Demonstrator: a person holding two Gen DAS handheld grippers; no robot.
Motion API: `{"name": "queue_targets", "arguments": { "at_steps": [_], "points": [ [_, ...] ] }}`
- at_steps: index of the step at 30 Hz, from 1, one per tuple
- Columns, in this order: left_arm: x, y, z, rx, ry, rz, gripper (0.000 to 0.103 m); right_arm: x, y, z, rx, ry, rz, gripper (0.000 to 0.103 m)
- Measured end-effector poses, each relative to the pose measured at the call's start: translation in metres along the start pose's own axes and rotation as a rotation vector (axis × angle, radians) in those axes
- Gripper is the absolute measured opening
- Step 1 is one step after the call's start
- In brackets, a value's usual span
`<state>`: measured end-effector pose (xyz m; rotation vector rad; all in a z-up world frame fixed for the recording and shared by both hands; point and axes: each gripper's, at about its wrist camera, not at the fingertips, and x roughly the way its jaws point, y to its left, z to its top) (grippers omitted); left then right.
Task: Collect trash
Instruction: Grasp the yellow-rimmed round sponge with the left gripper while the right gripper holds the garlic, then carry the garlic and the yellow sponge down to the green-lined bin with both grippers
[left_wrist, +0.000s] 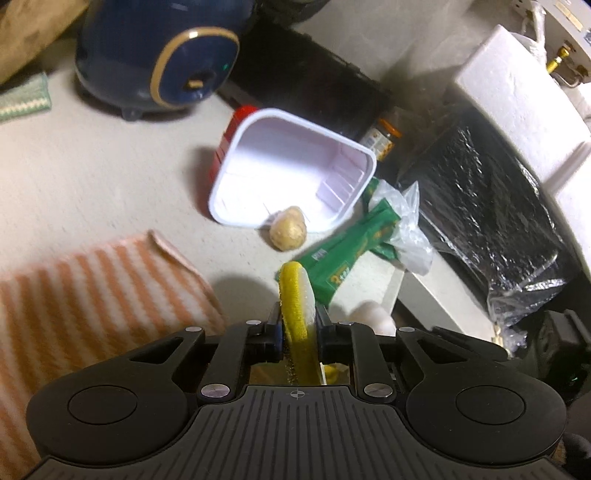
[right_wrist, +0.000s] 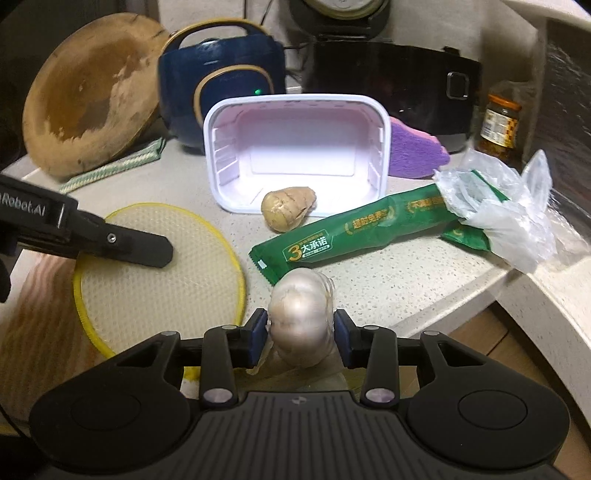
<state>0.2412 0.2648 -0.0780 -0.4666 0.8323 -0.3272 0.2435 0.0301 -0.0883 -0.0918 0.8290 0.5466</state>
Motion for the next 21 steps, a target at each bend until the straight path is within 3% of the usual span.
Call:
{"name": "queue_targets", "arguments": {
  "at_steps": [5,10,12,14,21],
  "points": [
    [-0.002,0.000,0.003,0.037,-0.015,-0.026,0.019,-0.028,0.001,0.000,0.110,-0.037,0.021,0.038],
    [-0.005,-0.023,0.002,0.090,-0.046,-0.037,0.019,-0.062,-0.012,-0.009,0.154,-0.092,-0.091,0.033],
    [-0.006,-0.039,-0.002,0.122,-0.049,-0.048,0.019,-0.074,-0.025,-0.016,0.184,-0.112,-0.135,0.031],
    [-0.004,-0.052,-0.008,0.142,-0.043,-0.055,0.019,-0.083,-0.042,-0.024,0.223,-0.127,-0.155,0.014],
    [0.022,-0.104,-0.034,0.137,-0.002,-0.070,0.019,-0.106,-0.103,-0.059,0.295,-0.106,-0.184,0.010]
  ]
}}
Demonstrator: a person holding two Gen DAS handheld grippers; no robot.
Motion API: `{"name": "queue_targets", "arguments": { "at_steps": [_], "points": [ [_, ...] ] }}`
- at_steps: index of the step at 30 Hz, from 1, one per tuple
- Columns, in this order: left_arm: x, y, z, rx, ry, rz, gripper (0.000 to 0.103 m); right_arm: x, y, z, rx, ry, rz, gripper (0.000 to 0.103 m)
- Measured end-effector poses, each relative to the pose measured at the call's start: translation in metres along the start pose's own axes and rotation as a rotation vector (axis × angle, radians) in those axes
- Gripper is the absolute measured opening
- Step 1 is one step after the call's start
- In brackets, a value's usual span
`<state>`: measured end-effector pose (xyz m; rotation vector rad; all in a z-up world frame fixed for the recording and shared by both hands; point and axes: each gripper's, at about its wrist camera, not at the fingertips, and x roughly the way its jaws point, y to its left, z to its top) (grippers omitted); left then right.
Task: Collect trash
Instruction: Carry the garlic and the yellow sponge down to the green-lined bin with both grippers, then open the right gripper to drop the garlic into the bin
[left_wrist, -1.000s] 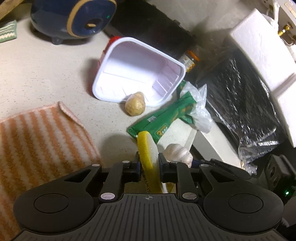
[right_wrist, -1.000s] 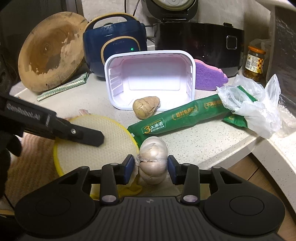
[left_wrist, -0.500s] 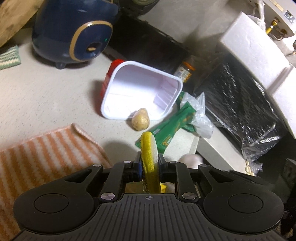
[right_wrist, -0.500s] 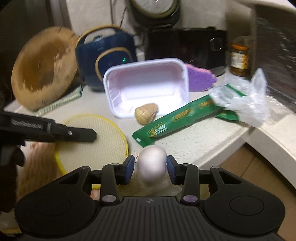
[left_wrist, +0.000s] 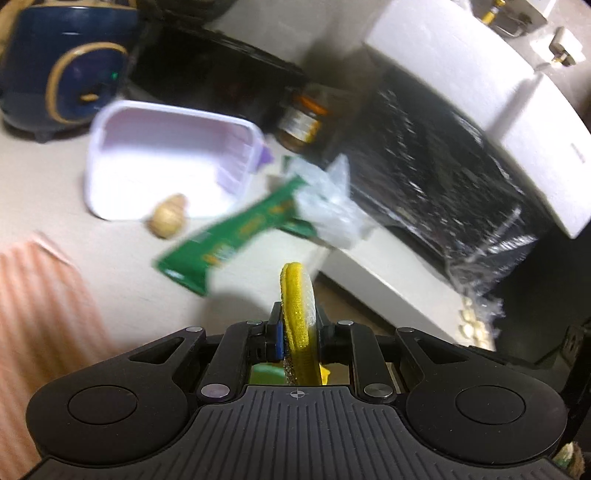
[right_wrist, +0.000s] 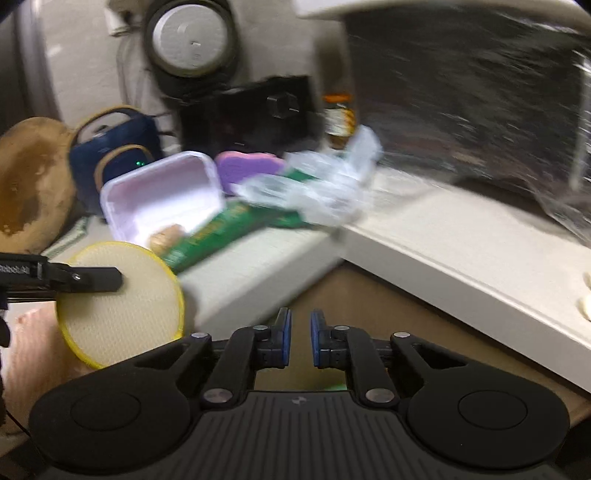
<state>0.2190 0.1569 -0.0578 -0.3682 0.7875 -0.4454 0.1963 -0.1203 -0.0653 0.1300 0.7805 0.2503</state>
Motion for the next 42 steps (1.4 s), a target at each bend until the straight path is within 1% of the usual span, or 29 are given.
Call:
{"name": "queue_targets", "arguments": {
  "at_steps": [2,4,5,6,8,10,12,15,17,23,28,32,34,36,37,42],
  "points": [
    [0.005,-0.020,-0.011,0.046,0.008,0.027,0.019,-0.014,-0.019,-0.008,-0.009,-0.014,-0.012,0.010],
    [0.015,-0.029,-0.022,0.046,0.053,0.043,0.019,-0.024,-0.045,-0.021,-0.001,-0.013,-0.020,0.011],
    [0.023,-0.032,-0.029,0.025,0.086,0.040,0.019,-0.023,-0.061,-0.028,0.029,0.015,-0.026,0.011],
    [0.028,-0.035,-0.035,0.011,0.107,0.039,0.019,-0.018,-0.077,-0.036,0.069,0.062,-0.036,0.011],
    [0.041,-0.043,-0.049,0.011,0.150,0.058,0.019,-0.007,-0.102,-0.048,0.117,0.141,-0.068,0.011],
    [0.053,-0.046,-0.063,0.014,0.194,0.082,0.019,-0.002,-0.117,-0.058,0.111,0.171,-0.088,0.011],
    [0.064,-0.041,-0.076,-0.019,0.241,0.106,0.019,0.005,-0.132,-0.068,0.125,0.207,-0.089,0.011],
    [0.076,-0.035,-0.093,-0.062,0.286,0.146,0.019,0.020,-0.143,-0.084,0.132,0.266,-0.088,0.011],
    [0.079,-0.033,-0.102,-0.087,0.305,0.154,0.019,0.030,-0.146,-0.093,0.123,0.302,-0.086,0.011],
    [0.089,-0.029,-0.115,-0.128,0.324,0.181,0.019,0.050,-0.144,-0.112,0.096,0.398,-0.065,0.011],
    [0.100,-0.024,-0.125,-0.141,0.351,0.218,0.019,0.057,-0.139,-0.118,0.076,0.423,-0.052,0.012],
    [0.106,-0.019,-0.138,-0.175,0.363,0.245,0.019,0.070,-0.135,-0.123,0.073,0.444,-0.026,0.014],
    [0.106,-0.016,-0.145,-0.187,0.363,0.251,0.019,0.081,-0.133,-0.127,0.051,0.465,-0.010,0.014],
    [0.110,-0.013,-0.152,-0.196,0.365,0.247,0.019,0.096,-0.129,-0.135,0.011,0.500,0.000,0.017],
    [0.112,-0.011,-0.156,-0.202,0.367,0.244,0.019,0.106,-0.126,-0.140,-0.002,0.525,0.003,0.020],
    [0.129,0.010,-0.178,-0.259,0.401,0.215,0.019,0.163,-0.111,-0.168,-0.002,0.667,0.032,0.020]
  ]
}}
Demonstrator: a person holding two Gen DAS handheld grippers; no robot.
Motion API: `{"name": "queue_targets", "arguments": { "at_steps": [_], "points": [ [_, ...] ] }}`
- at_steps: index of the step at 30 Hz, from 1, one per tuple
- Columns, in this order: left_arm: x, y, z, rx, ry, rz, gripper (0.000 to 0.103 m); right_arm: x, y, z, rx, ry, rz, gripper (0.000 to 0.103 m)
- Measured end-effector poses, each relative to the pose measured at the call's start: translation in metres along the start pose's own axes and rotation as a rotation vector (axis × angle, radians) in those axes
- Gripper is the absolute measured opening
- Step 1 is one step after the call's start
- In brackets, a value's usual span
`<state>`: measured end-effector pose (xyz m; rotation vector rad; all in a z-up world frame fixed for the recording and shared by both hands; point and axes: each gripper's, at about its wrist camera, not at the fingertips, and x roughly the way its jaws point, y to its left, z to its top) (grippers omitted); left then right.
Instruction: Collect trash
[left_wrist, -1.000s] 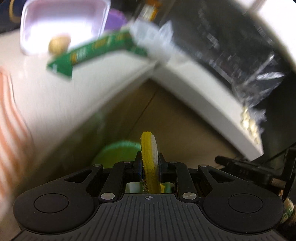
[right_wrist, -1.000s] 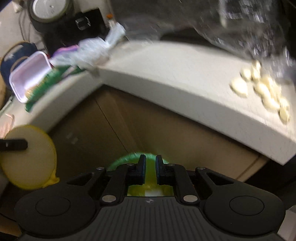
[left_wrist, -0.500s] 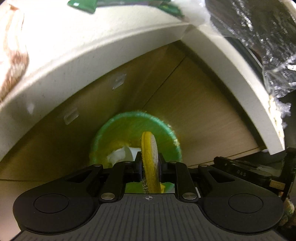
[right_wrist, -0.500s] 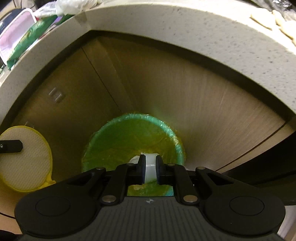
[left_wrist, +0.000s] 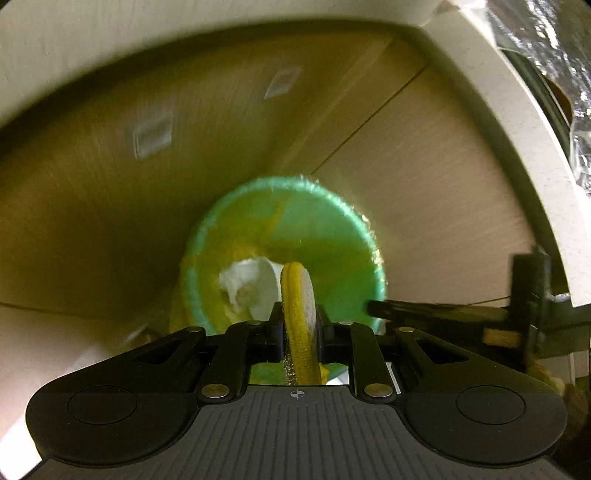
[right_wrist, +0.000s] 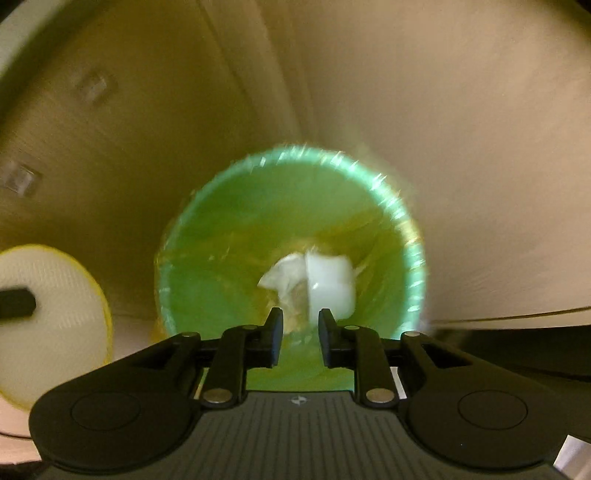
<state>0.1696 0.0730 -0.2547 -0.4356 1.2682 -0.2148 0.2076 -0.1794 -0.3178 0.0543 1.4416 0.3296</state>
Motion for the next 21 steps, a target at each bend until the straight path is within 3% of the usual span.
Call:
{"name": "queue_targets", "arguments": {
  "at_steps": [3,7,9,13,17,19,21],
  "points": [
    [0.022,0.011,-0.001,-0.011,0.007,-0.010,0.019,0.043,0.011,0.009,-0.023,0.042,-0.003,0.025],
    [0.041,0.025,-0.003,-0.008,0.025,0.003,0.019,0.101,0.022,0.019,-0.075,0.101,-0.093,0.029],
    [0.045,0.030,-0.001,-0.020,0.034,0.004,0.019,0.104,0.018,0.019,-0.024,0.107,-0.114,0.029],
    [0.057,0.041,0.004,-0.065,0.058,0.022,0.019,0.076,0.010,0.006,0.053,0.092,-0.062,0.031],
    [0.077,0.045,0.004,-0.050,0.080,0.009,0.019,0.090,0.021,0.006,-0.055,0.075,-0.131,0.040],
    [0.091,0.049,-0.001,-0.034,0.104,-0.006,0.019,0.121,0.023,0.015,-0.102,0.075,-0.157,0.043],
    [0.102,0.052,-0.008,-0.023,0.123,-0.018,0.019,0.167,0.027,0.023,-0.157,0.131,-0.194,0.045]
  ]
}}
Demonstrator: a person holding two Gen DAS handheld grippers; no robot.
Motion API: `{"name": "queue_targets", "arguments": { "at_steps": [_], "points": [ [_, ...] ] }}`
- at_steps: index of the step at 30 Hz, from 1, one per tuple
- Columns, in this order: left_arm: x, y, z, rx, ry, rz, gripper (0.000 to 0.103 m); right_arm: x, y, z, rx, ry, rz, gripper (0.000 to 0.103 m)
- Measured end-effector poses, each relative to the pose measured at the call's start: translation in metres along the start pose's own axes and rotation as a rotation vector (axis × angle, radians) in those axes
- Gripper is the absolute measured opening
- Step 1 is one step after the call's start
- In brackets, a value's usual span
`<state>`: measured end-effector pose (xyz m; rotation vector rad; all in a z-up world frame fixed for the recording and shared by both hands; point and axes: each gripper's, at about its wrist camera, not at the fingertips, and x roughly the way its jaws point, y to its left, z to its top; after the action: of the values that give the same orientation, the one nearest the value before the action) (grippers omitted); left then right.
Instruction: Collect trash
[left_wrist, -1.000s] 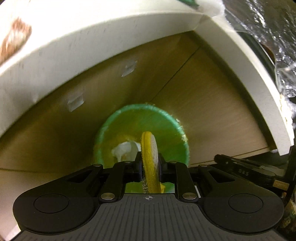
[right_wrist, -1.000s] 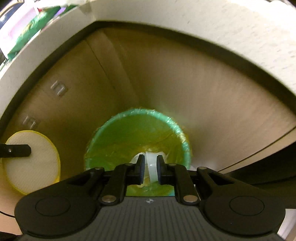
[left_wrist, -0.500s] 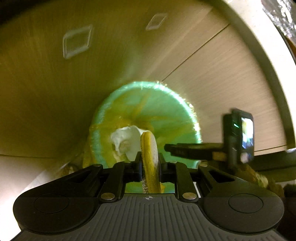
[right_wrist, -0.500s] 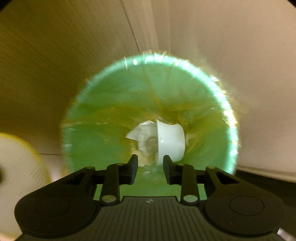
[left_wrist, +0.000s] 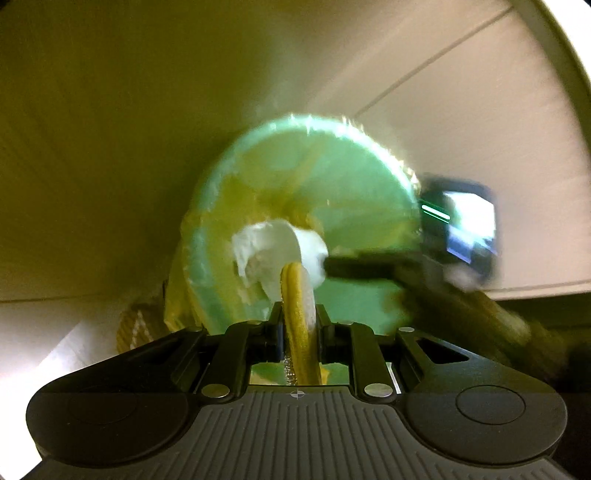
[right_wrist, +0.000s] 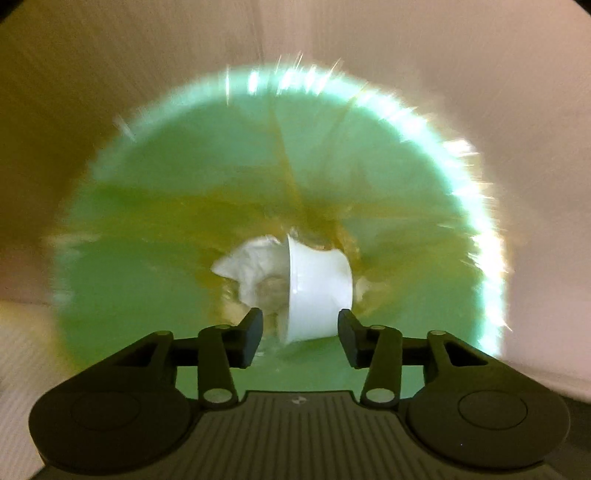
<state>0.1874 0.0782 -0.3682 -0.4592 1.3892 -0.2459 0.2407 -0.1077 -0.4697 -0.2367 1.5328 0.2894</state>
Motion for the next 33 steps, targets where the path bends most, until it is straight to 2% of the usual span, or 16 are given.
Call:
{"name": "queue_targets", "arguments": {
  "at_steps": [5,6,7,8,9,10,12,14,17,18,19,21,24,28,33],
  "points": [
    [0.015,0.008,-0.012,0.027,0.019,-0.023,0.019,0.105,0.014,0.024,0.022,0.110,-0.037,0.045],
    [0.016,0.012,-0.015,0.024,0.021,-0.020,0.019,0.120,0.015,0.026,0.025,0.128,-0.062,0.049],
    [0.017,0.015,-0.017,0.015,0.026,-0.018,0.019,0.133,0.017,0.027,0.009,0.130,-0.158,0.061],
    [0.017,0.018,-0.019,0.006,0.031,-0.018,0.019,0.144,0.018,0.028,-0.017,0.120,-0.242,0.057],
    [0.018,0.021,-0.020,-0.002,0.034,-0.017,0.019,0.149,0.016,0.028,-0.030,0.114,-0.279,0.055],
    [0.018,0.024,-0.022,-0.011,0.036,-0.015,0.019,0.150,0.012,0.030,-0.030,0.098,-0.295,0.048],
    [0.018,0.026,-0.022,-0.026,0.040,-0.017,0.019,0.145,-0.002,0.036,0.014,0.092,-0.221,0.048],
    [0.019,0.026,-0.021,-0.026,0.037,-0.024,0.019,0.140,-0.019,0.038,0.079,0.095,-0.104,0.036],
    [0.021,0.025,-0.019,-0.014,0.031,-0.038,0.019,0.149,-0.043,0.038,0.204,0.166,0.080,0.034],
    [0.020,0.025,-0.019,-0.010,0.032,-0.039,0.019,0.153,-0.046,0.036,0.220,0.175,0.081,0.033],
    [0.020,0.024,-0.019,-0.007,0.034,-0.036,0.019,0.156,-0.047,0.033,0.209,0.169,0.052,0.027],
    [0.019,0.025,-0.019,-0.009,0.039,-0.027,0.019,0.156,-0.049,0.030,0.190,0.170,0.025,0.026],
    [0.023,0.020,-0.014,-0.018,0.044,-0.010,0.019,0.124,-0.052,0.030,0.199,0.140,0.072,0.028],
    [0.031,0.003,-0.002,-0.027,0.018,0.028,0.019,0.045,-0.050,0.026,0.123,0.020,0.089,0.049],
    [0.041,-0.015,0.016,-0.059,-0.026,0.107,0.019,-0.054,-0.072,-0.015,0.202,-0.129,0.108,0.051]
  ]
}}
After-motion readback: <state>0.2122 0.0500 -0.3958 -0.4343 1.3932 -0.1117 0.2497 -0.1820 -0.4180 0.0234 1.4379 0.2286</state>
